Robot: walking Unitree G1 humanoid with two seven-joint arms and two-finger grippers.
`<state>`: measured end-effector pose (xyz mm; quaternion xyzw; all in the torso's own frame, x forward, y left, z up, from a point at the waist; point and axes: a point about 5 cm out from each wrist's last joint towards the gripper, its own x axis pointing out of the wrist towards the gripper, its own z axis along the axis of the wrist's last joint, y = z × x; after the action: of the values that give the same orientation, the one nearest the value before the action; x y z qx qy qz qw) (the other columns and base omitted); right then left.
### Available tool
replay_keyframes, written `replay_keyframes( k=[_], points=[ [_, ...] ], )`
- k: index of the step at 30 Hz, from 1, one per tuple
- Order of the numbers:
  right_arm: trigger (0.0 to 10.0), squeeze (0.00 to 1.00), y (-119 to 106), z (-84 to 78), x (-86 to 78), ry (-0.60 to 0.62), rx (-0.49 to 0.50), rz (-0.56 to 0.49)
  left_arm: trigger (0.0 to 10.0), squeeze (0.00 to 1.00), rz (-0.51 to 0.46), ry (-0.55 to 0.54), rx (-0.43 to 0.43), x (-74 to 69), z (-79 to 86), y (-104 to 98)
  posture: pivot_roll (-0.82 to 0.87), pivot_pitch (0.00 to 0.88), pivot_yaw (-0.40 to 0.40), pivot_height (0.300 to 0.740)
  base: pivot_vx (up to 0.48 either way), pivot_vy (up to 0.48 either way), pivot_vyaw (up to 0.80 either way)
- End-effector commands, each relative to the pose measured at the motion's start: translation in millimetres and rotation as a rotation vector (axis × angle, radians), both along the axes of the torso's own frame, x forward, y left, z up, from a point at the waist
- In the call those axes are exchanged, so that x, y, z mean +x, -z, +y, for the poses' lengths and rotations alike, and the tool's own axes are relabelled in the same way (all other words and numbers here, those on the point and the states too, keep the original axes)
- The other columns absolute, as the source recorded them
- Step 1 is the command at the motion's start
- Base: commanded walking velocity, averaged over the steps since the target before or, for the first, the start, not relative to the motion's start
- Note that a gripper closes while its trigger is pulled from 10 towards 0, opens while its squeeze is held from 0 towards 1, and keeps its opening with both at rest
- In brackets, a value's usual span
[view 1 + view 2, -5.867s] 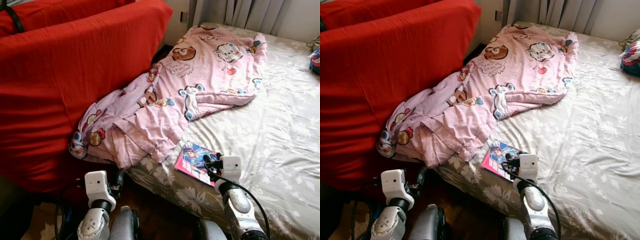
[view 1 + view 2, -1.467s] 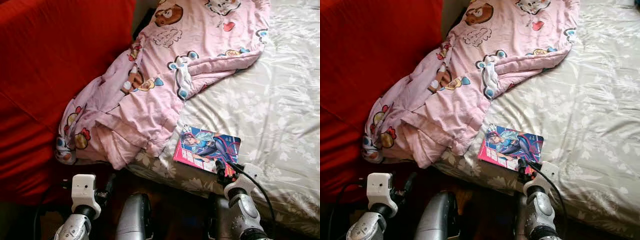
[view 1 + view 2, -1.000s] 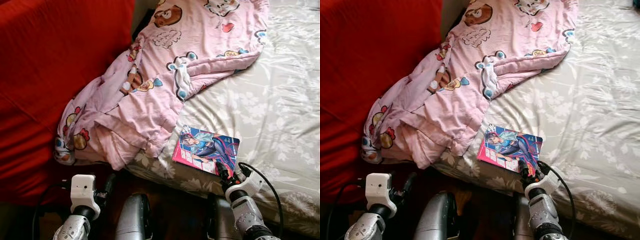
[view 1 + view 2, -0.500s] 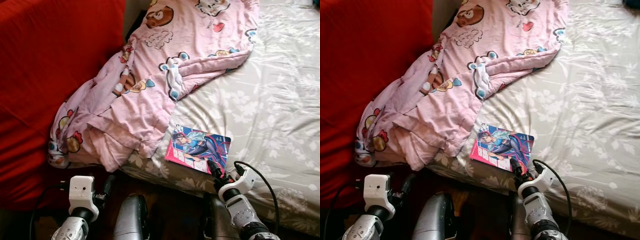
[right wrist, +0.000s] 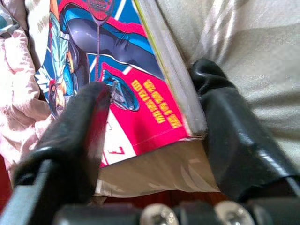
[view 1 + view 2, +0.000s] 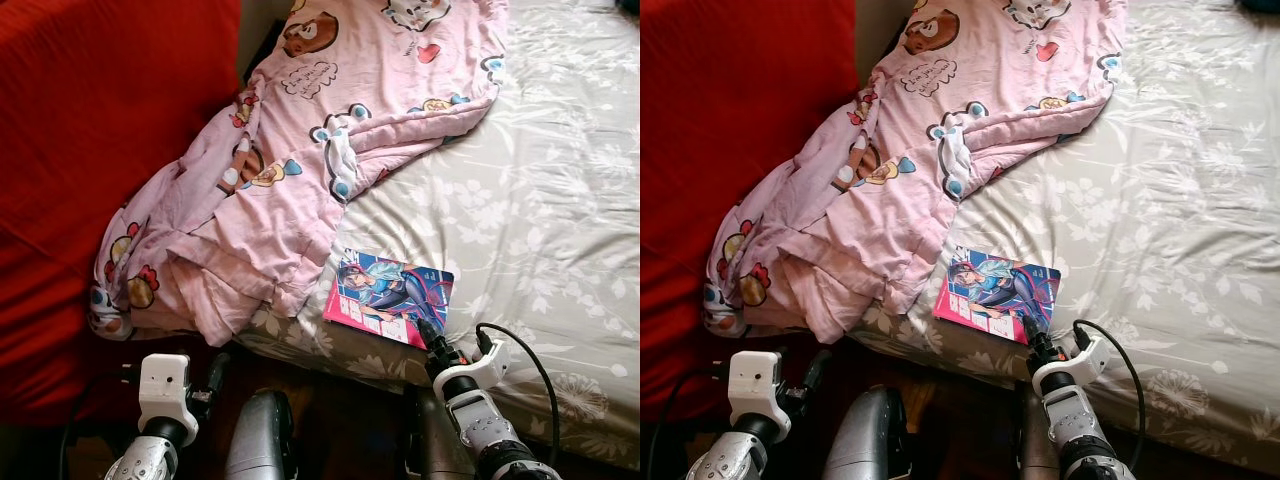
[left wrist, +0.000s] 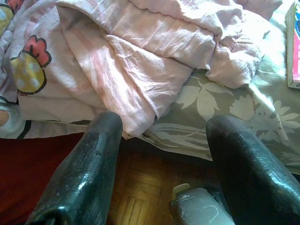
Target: Clean up the room
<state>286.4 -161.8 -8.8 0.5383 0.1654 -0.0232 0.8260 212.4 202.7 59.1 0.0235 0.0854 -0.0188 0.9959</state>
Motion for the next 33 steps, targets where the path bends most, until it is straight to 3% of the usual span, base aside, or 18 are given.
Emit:
replay_keyframes(
  k=[1, 9, 24, 30, 33],
  points=[
    [0.0, 0.00, 16.1, 29.0, -16.9, -0.094, 0.082, 0.079, 10.0, 0.00, 0.037, 0.001, 0.033, -4.6, 1.5, 7.2, 0.19, 0.285, 0.157, 0.612, 0.000, 0.000, 0.00],
    [0.0, 0.00, 9.9, 26.1, -11.5, -0.084, 0.099, 0.017, 10.0, 0.00, 0.035, 0.018, 0.055, 0.8, -2.5, 10.0, 0.16, 0.260, 0.145, 0.612, 0.000, 0.000, 0.00],
    [0.0, 0.00, -3.5, 0.4, -5.6, 0.040, 0.101, -0.155, 10.0, 0.00, 0.013, 0.005, 0.065, 15.3, -9.1, 17.0, 0.10, 0.199, 0.094, 0.612, 0.000, 0.000, 0.00],
    [0.0, 0.00, -21.7, -7.2, 3.7, 0.046, 0.027, -0.284, 10.0, 0.00, 0.010, -0.009, 0.066, 17.0, -9.6, 21.0, 0.08, 0.184, 0.074, 0.612, 0.000, 0.000, 0.00],
    [0.0, 0.00, -38.9, -10.2, 11.4, 0.027, -0.100, -0.355, 10.0, 0.00, 0.006, -0.022, 0.060, 18.1, -10.3, 23.0, 0.06, 0.170, 0.061, 0.612, 0.000, 0.000, 0.00]
  ],
)
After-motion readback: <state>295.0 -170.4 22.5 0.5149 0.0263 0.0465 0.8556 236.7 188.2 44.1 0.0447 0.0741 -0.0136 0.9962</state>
